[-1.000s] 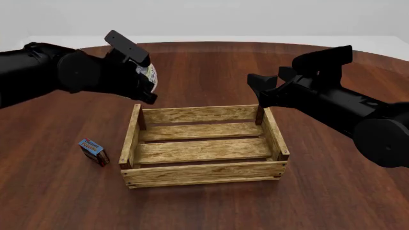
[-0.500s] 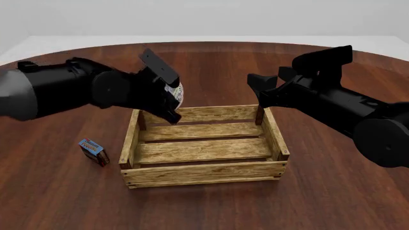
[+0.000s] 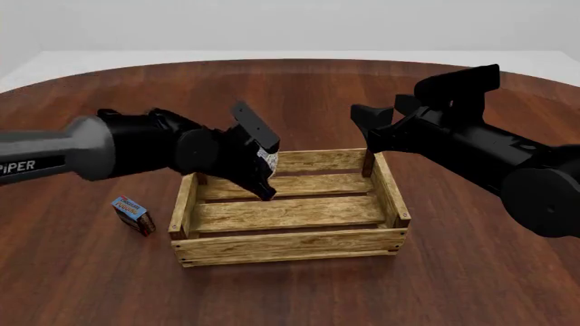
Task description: Stack the right bowl on the left bowl and place them in the tray.
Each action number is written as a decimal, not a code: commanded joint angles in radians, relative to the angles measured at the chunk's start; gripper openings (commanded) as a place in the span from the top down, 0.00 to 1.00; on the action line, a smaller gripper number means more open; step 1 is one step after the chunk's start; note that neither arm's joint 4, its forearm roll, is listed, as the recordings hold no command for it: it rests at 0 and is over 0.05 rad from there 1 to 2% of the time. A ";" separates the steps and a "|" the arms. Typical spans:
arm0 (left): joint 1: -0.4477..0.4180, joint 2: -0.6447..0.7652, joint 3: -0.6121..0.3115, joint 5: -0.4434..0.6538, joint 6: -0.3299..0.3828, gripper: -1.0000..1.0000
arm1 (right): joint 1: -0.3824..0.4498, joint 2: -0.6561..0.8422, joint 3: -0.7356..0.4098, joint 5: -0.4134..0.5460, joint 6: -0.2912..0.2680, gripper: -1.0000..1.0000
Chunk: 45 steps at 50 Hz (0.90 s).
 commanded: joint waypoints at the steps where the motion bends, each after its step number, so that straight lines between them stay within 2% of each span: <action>1: -0.054 0.007 -0.008 -0.001 0.011 1.00 | 0.001 -0.001 0.000 0.001 -0.001 0.00; 25: -0.099 0.081 0.009 -0.039 -0.013 1.00 | 0.001 -0.001 0.000 0.001 -0.001 0.00; 45: -0.113 0.114 0.013 -0.055 -0.004 1.00 | 0.001 -0.002 0.000 0.001 -0.001 0.00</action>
